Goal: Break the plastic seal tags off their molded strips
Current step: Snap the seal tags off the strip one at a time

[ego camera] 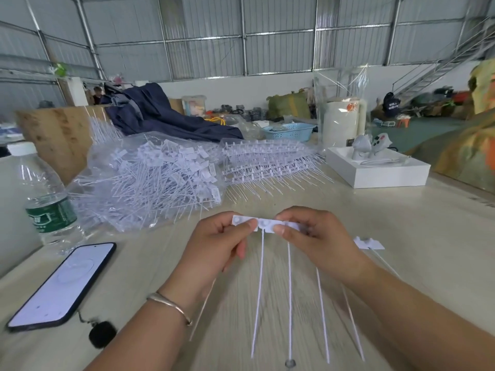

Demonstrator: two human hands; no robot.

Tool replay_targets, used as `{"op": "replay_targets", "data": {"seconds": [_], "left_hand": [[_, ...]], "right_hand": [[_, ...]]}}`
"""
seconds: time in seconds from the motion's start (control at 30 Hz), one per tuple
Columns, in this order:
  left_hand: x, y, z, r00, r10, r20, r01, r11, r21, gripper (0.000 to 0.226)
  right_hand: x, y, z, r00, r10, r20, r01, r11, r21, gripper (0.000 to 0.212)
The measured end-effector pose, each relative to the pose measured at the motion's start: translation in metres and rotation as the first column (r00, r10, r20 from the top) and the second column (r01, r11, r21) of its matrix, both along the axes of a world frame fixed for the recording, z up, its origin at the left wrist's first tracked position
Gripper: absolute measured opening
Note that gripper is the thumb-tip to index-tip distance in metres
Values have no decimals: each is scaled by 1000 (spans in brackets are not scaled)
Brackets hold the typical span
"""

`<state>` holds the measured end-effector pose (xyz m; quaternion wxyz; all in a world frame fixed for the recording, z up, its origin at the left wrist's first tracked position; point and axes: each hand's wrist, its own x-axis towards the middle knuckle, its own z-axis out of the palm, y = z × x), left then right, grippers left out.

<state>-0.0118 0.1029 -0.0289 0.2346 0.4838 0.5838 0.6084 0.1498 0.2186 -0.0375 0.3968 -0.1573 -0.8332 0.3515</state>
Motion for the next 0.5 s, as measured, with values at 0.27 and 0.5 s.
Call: {"op": "replay_targets", "data": {"seconds": [0.27, 0.5], "left_hand": [[-8, -2, 3, 994, -91, 56, 94, 994, -47, 14], [-10, -8, 13, 968, -191, -165, 154, 965, -214, 14]], "right_hand": [[3, 4, 5, 991, 134, 19, -130, 984, -119, 12], [9, 8, 6, 970, 184, 159, -163, 977, -134, 8]]}}
